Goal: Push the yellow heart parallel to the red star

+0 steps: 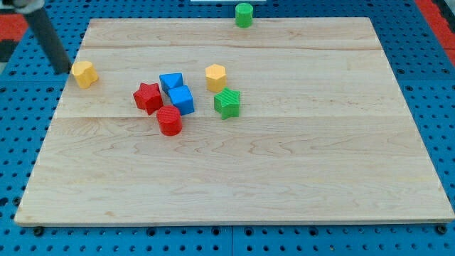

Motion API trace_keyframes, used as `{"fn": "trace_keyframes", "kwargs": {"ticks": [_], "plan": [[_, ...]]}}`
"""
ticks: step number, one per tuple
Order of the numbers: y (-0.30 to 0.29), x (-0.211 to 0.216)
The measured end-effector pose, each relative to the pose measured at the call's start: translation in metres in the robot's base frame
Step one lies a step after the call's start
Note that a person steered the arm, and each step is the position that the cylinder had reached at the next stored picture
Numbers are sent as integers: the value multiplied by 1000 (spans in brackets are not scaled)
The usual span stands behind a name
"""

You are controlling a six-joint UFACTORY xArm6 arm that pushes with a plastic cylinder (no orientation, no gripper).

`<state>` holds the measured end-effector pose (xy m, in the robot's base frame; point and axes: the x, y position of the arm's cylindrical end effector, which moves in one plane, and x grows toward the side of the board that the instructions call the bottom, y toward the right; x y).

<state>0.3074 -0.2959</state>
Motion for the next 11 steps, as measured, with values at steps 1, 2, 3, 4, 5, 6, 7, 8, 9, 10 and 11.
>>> {"fn": "trace_keyframes", "kwargs": {"ticks": [1,2,3,4,5,6,7,8,9,10,11], "plan": [[66,-4],[88,74],[72,36],[37,-15],[9,55],[63,105],[-9,84],[5,17],[20,-6],[84,50],[135,116]]}}
